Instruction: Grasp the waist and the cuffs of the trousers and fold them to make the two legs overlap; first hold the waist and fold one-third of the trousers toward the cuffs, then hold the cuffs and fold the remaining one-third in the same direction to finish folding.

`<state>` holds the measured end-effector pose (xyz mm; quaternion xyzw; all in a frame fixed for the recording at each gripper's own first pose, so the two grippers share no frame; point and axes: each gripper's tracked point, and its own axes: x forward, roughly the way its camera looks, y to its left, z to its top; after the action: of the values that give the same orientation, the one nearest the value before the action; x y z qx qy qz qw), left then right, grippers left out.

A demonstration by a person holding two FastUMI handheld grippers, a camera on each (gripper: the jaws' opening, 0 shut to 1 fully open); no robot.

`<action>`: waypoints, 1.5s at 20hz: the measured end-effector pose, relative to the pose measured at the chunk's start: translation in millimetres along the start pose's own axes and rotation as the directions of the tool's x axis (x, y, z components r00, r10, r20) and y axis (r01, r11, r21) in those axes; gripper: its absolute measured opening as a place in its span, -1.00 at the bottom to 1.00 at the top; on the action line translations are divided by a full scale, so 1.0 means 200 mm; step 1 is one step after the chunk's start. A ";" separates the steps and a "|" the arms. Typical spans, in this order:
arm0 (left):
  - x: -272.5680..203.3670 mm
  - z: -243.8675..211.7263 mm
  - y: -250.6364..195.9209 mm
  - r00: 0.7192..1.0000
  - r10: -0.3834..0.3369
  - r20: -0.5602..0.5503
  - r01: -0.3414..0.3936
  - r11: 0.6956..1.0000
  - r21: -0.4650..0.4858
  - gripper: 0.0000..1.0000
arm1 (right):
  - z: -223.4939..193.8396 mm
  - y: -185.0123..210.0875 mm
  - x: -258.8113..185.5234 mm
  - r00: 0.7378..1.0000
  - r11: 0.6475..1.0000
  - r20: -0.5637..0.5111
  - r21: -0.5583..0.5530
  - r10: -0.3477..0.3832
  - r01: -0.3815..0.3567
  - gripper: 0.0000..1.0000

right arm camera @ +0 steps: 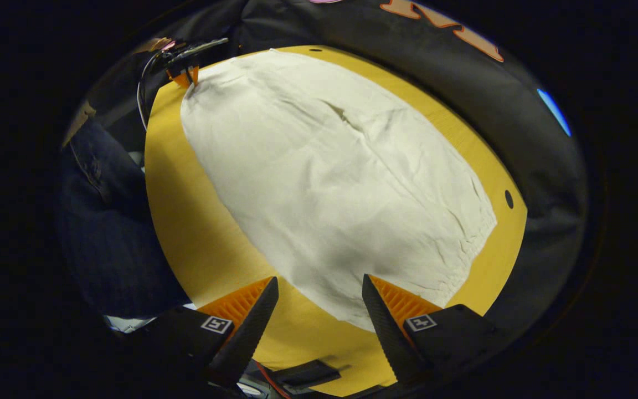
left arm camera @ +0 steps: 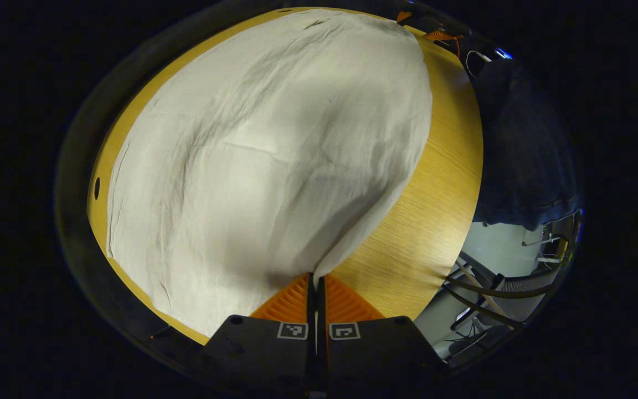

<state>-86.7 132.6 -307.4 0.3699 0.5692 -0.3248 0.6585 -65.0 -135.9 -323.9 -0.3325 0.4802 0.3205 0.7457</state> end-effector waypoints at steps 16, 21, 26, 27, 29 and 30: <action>0.00 0.00 0.00 1.000 -0.003 -0.017 0.003 1.000 -0.007 -1.00 | -0.05 0.02 0.09 0.990 0.996 -0.133 -0.063 0.051 -0.060 0.11; 0.00 0.00 0.00 1.000 -0.010 -0.010 0.010 1.000 0.007 -1.00 | -0.05 -0.03 0.09 0.991 0.997 -0.129 -0.078 -0.019 0.009 -0.72; 0.01 0.00 0.00 1.000 -0.015 0.008 0.015 1.000 -0.004 -1.00 | -0.04 -0.04 0.09 0.989 1.000 -0.146 -0.018 -0.023 0.021 -0.94; 0.01 0.01 0.00 1.000 -0.005 0.014 0.005 1.000 -0.016 -1.00 | -0.05 -0.04 0.08 0.989 1.000 -0.144 -0.002 -0.026 0.026 -0.96; 0.02 0.01 0.01 0.999 0.016 0.041 -0.014 0.998 -0.053 -1.00 | -0.04 -0.06 0.08 0.991 0.997 -0.127 0.054 -0.044 0.051 -0.99; 0.03 0.02 0.02 0.997 0.036 0.062 -0.031 0.996 -0.088 -1.00 | -0.03 -0.07 0.07 0.992 0.993 -0.110 0.097 -0.061 0.072 -0.96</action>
<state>-80.2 130.7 -311.7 0.3400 0.5553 -0.3001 0.6971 -52.9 -146.1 -337.1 -0.3271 0.5237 0.2524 0.7450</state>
